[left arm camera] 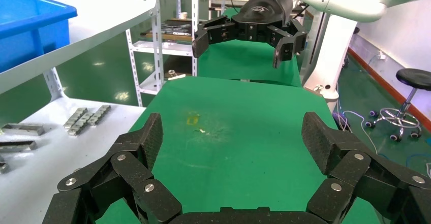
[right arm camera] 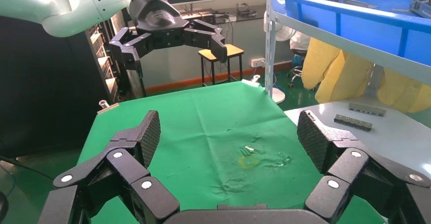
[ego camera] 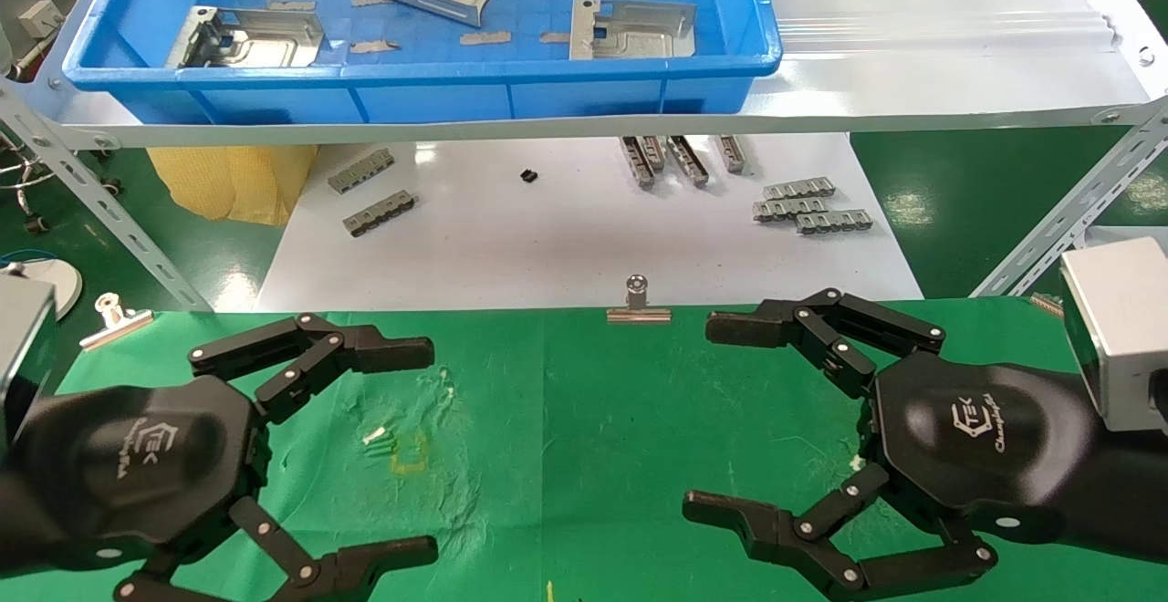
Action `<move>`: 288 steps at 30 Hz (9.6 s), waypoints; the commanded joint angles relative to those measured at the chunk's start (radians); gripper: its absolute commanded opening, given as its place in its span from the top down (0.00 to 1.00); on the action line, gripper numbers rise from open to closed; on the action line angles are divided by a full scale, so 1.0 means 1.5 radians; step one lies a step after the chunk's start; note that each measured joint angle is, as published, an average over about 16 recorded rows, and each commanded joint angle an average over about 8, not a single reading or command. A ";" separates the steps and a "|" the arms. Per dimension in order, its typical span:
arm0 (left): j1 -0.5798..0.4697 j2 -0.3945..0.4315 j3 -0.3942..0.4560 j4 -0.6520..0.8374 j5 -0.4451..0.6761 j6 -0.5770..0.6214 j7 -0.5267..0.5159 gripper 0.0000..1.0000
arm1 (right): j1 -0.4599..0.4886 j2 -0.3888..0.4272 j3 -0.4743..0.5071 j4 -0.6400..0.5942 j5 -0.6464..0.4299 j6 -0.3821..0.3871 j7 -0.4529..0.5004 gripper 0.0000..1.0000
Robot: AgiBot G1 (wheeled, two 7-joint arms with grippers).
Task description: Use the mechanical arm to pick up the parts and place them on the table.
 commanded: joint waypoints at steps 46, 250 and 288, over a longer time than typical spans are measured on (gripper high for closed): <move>0.000 0.000 0.000 0.000 0.000 0.000 0.000 0.00 | 0.000 0.000 0.000 0.000 0.000 0.000 0.000 1.00; -0.399 0.244 0.265 0.828 0.318 0.058 0.715 0.00 | 0.000 0.000 0.000 0.000 0.000 0.000 0.000 0.00; -0.233 0.144 0.151 0.526 0.176 0.046 0.410 0.00 | 0.000 0.000 0.000 0.000 0.000 0.000 0.000 0.00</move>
